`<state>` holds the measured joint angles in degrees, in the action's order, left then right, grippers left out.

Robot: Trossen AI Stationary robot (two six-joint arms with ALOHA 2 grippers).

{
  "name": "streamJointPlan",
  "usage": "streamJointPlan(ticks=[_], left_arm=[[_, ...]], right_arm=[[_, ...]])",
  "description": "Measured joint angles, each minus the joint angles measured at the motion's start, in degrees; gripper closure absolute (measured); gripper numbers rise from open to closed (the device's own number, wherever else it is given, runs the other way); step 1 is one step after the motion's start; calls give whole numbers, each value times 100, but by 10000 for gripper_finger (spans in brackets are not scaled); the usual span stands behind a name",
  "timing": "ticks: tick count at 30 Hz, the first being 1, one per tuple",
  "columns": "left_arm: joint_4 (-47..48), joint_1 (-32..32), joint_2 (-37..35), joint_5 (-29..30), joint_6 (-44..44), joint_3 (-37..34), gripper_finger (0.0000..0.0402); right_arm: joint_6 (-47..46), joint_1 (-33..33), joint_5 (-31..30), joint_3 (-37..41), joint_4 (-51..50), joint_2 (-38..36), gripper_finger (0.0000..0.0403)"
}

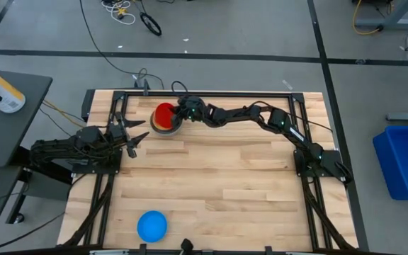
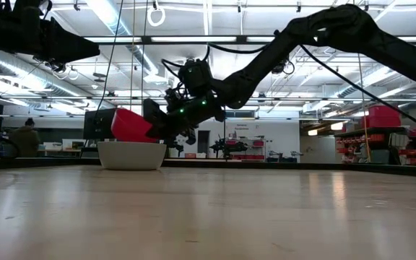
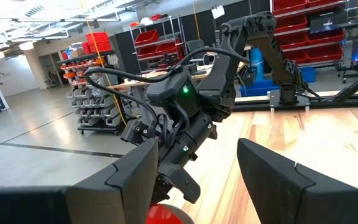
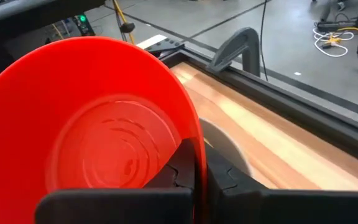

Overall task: Nest bowls inside each other
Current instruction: Stack the red bowl on the yellow bowl

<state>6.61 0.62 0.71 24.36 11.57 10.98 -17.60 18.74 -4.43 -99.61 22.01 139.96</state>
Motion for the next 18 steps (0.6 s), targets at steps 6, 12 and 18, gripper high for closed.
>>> streamJointPlan(ticks=[6, 12, 18], left_arm=[[9, 1, 1, -1, 0, 0, 174], [9, 2, 0, 0, 0, 0, 174], [16, 2, 0, -2, 0, 0, 174]], right_arm=[[7, 2, 7, 0, -22, 0, 398], [8, 4, 20, 0, -84, 0, 392], [7, 4, 158, 0, -43, 0, 349]])
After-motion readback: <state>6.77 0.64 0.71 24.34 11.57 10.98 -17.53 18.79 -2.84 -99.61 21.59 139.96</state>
